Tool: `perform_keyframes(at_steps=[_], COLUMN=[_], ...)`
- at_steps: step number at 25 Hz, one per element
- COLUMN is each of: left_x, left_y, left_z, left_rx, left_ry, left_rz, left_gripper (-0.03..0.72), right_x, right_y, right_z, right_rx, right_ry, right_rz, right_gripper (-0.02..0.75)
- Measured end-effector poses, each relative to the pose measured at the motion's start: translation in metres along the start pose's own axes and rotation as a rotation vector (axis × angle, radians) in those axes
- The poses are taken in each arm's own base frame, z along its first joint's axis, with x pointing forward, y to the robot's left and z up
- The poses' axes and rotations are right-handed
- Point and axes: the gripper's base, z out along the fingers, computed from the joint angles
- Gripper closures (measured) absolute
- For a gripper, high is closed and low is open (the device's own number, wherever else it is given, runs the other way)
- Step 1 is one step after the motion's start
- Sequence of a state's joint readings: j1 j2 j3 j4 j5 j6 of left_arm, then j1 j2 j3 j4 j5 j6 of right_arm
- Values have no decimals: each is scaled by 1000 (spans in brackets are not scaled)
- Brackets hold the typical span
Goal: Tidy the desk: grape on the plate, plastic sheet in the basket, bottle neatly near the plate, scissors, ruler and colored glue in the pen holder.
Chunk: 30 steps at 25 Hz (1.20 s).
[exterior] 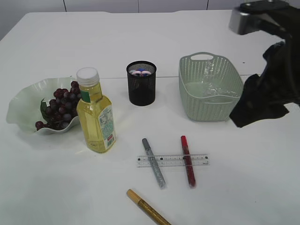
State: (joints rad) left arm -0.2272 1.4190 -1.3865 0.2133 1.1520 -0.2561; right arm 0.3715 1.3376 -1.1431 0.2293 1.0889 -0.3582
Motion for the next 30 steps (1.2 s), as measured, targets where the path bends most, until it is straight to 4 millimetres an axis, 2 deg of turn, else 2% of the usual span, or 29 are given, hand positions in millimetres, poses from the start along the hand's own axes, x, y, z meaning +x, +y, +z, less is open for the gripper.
perform_keyframes(at_steps=[6, 9, 13, 17, 21, 25, 30], left_x=[74, 108, 141, 156, 163, 170, 177], left_y=[30, 34, 34, 33, 32, 31, 29], left_z=[-20, -35, -40, -40, -33, -24, -14], left_rx=[23, 46, 86, 113, 111, 111, 113], left_ry=[1, -37, -49, -38, -6, 33, 60], left_rz=[-108, -122, -142, -155, -138, -98, -77], left_gripper=[383, 379, 377, 377, 377, 376, 374], right_x=[-9, -13, -15, -20, -33, -46, -54], right_y=[12, 14, 11, 8, 8, 6, 5], right_z=[41, 60, 81, 95, 96, 103, 122], right_rx=[-10, -33, -58, -56, -49, -51, -72], right_ry=[129, 167, 205, 182, 101, 75, 96], right_rz=[-184, -264, -381, -480, -599, -648, -700], right_gripper=[425, 425, 425, 425, 424, 422, 339])
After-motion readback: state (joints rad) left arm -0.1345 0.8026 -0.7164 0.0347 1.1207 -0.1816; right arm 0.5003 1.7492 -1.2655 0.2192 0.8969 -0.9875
